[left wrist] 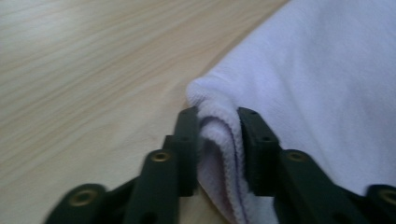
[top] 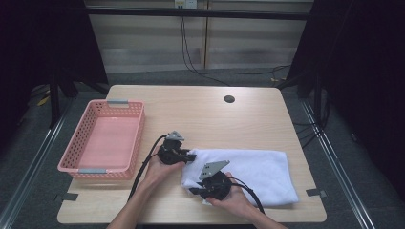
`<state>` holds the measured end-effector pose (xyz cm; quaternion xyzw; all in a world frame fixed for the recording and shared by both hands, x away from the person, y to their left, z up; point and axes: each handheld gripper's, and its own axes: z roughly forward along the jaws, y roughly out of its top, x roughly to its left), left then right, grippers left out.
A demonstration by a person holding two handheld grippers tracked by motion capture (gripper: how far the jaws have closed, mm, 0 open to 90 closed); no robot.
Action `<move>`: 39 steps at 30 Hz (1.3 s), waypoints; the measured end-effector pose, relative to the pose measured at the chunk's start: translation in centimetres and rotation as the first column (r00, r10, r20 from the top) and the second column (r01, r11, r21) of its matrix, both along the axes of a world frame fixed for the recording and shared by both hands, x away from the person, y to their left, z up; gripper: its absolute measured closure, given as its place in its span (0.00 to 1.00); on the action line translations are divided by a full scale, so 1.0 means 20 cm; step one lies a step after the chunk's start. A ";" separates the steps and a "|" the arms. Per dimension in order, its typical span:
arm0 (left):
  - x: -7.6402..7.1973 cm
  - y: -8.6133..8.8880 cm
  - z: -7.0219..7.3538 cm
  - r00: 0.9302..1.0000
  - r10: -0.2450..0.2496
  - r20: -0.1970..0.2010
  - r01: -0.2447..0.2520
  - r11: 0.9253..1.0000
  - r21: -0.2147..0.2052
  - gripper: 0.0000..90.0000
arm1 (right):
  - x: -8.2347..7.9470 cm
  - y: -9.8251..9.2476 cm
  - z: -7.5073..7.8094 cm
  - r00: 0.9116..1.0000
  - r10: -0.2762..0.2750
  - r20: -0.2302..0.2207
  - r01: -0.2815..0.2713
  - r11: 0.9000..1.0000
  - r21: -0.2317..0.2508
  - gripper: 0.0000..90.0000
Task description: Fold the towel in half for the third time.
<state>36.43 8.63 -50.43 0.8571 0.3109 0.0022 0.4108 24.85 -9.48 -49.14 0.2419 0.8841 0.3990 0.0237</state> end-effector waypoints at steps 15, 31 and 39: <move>-0.01 0.13 0.28 0.998 0.052 -0.018 -0.054 0.988 -0.141 0.90 | 0.02 -0.05 0.23 1.000 0.014 0.020 -0.017 0.991 0.135 0.90; -0.03 0.33 0.72 0.988 0.120 0.096 -0.109 0.988 -0.112 0.90 | 0.05 0.17 0.66 0.982 0.052 0.182 -0.101 0.957 0.270 0.90; -0.03 0.20 0.57 0.993 0.091 0.073 -0.085 0.994 -0.073 0.89 | 0.02 0.07 0.51 0.991 -0.003 0.136 -0.037 0.956 0.291 0.90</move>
